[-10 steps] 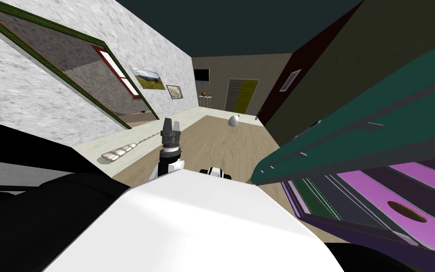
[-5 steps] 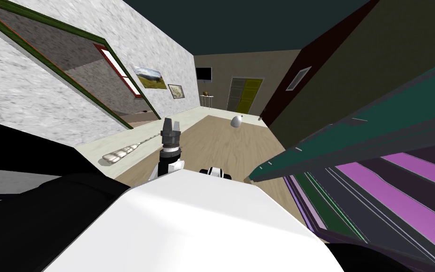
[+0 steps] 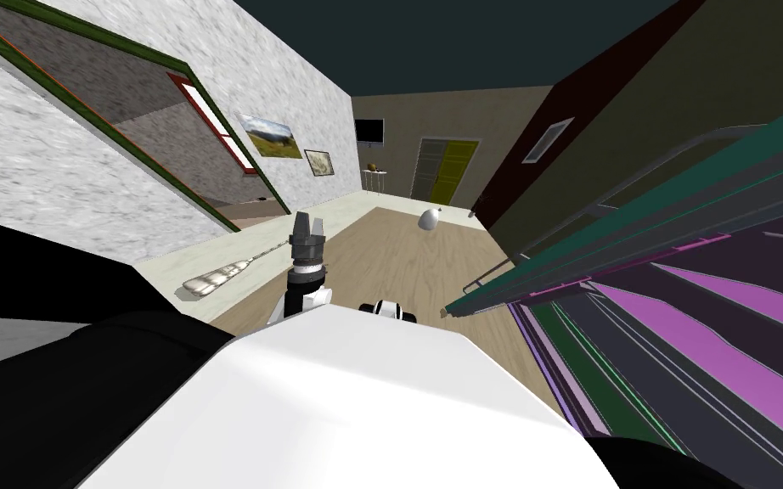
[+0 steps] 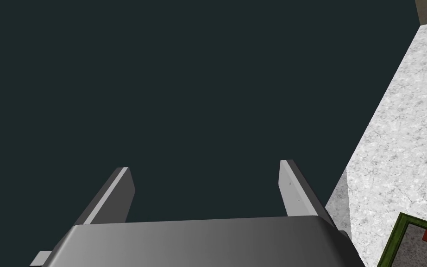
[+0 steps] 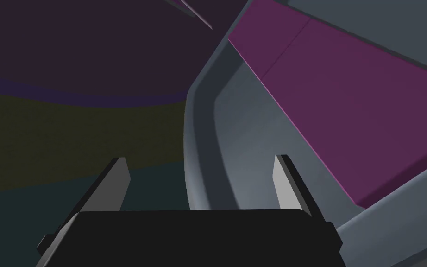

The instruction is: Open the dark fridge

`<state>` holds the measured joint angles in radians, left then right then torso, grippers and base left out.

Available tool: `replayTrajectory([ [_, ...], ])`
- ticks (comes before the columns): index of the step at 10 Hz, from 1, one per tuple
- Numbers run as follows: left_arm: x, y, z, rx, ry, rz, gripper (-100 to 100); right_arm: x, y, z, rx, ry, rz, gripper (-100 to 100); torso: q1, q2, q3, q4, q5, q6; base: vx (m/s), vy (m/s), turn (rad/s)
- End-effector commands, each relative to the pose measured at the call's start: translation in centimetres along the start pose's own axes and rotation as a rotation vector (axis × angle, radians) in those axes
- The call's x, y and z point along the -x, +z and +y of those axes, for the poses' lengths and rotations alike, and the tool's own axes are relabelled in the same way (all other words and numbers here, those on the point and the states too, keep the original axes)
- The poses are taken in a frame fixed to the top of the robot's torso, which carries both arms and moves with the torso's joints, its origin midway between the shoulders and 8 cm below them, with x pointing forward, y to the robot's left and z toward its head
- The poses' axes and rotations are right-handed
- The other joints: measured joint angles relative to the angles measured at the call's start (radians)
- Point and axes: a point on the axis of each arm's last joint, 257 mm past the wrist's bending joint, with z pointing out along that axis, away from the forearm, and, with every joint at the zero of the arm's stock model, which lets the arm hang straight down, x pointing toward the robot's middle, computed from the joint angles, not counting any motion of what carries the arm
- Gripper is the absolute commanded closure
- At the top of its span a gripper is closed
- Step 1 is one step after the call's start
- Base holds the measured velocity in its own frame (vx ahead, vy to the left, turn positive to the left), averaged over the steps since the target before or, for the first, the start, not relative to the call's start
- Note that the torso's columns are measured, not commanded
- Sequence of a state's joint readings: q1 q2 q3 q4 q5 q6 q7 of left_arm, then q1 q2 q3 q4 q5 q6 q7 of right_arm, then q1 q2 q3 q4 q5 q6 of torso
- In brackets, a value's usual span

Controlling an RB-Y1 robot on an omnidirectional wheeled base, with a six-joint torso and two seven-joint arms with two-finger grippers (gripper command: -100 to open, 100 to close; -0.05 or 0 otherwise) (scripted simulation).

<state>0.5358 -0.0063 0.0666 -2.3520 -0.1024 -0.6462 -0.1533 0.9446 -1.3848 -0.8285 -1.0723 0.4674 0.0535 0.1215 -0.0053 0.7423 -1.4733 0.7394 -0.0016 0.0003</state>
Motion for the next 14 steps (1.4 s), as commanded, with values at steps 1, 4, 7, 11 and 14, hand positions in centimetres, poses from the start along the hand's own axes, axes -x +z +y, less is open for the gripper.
replayTrajectory([
  [1,0.0,0.0,0.0,0.0,0.0,0.0,0,0.7,0.2,-0.1,0.002,-0.004,-0.006,-100,-0.003,-0.004,-0.002,-0.001,-0.001,0.0,0.052,-0.049,-0.015],
  [4,0.0,0.0,0.0,0.0,0.0,0.0,0,4.6,1.1,0.3,0.033,-0.006,-0.039,-100,0.009,-0.004,-0.003,-0.001,0.003,0.0,0.043,0.001,-0.162],
  [7,0.0,0.0,0.0,0.0,0.0,0.0,0,7.4,1.6,1.1,0.063,-0.007,-0.061,-100,0.005,-0.004,-0.003,-0.001,0.001,0.0,0.035,0.012,-0.116],
  [11,0.0,0.0,0.0,0.0,0.0,0.0,0,9.6,1.9,2.1,0.09,-0.007,-0.076,-100,0.005,-0.004,-0.003,-0.001,0.002,0.0,0.032,0.006,-0.097],
  [14,0.0,0.0,0.0,0.0,0.0,0.0,0,9.7,1.9,2.1,0.092,-0.006,-0.077,0,0.005,-0.003,-0.002,-0.001,0.001,0.0,0.0,0.0,0.0],
])
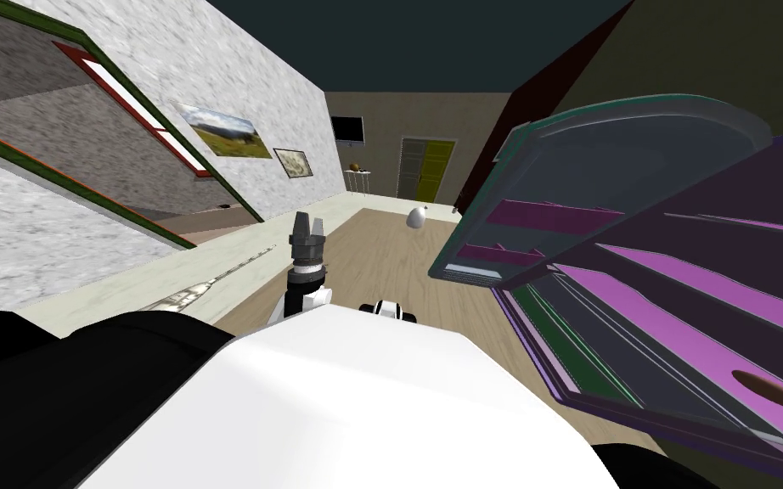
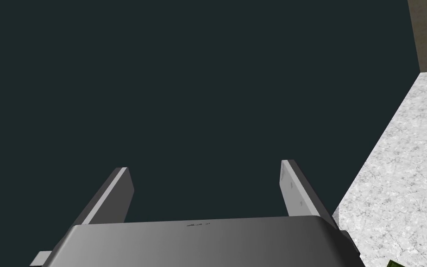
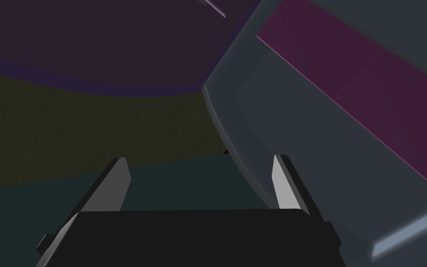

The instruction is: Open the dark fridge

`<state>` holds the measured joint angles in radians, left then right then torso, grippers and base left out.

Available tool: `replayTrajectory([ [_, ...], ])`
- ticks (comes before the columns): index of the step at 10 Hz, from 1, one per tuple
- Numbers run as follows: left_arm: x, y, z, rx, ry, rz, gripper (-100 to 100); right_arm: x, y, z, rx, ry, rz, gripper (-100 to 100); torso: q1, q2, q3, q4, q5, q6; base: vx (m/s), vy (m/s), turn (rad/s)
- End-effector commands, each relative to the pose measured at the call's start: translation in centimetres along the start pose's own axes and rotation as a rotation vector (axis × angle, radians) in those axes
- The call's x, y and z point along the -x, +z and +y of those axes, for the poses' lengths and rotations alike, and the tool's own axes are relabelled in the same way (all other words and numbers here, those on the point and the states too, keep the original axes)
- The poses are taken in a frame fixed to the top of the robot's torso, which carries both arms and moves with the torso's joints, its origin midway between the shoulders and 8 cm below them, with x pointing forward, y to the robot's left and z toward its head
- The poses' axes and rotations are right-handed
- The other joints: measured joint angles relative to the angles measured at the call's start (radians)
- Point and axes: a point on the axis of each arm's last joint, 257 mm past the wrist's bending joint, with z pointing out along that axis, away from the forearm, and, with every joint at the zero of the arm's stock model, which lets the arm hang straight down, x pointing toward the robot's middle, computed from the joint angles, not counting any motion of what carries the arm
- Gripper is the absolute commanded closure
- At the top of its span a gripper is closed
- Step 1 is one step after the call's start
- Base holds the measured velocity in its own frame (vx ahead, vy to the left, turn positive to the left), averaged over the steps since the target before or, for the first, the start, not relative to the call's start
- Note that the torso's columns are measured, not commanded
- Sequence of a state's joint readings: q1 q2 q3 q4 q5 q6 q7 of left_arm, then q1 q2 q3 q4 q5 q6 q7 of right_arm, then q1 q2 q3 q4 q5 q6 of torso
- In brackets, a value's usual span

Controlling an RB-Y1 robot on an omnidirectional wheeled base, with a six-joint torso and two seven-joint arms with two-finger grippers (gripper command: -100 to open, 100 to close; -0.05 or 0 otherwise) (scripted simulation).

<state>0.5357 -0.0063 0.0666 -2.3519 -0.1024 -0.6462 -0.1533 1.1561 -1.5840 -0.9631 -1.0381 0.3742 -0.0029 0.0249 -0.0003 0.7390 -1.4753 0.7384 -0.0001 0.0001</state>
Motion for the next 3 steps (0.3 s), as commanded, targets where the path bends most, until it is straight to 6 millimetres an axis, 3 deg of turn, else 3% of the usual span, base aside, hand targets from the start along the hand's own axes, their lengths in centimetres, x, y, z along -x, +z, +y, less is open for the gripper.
replayTrajectory([
  [1,0.0,0.0,0.0,0.0,0.0,0.0,0,0.0,0.0,0.0,0.0,0.0,0.0,0,0.0,-0.001,0.0,0.0,0.0,0.0,0.0,0.0,0.0],
  [3,0.0,0.0,0.0,0.0,0.0,0.0,0,0.0,0.0,0.0,0.0,0.0,0.0,0,0.0,-0.001,-0.001,0.0,0.0,0.0,0.0,0.0,0.0],
])
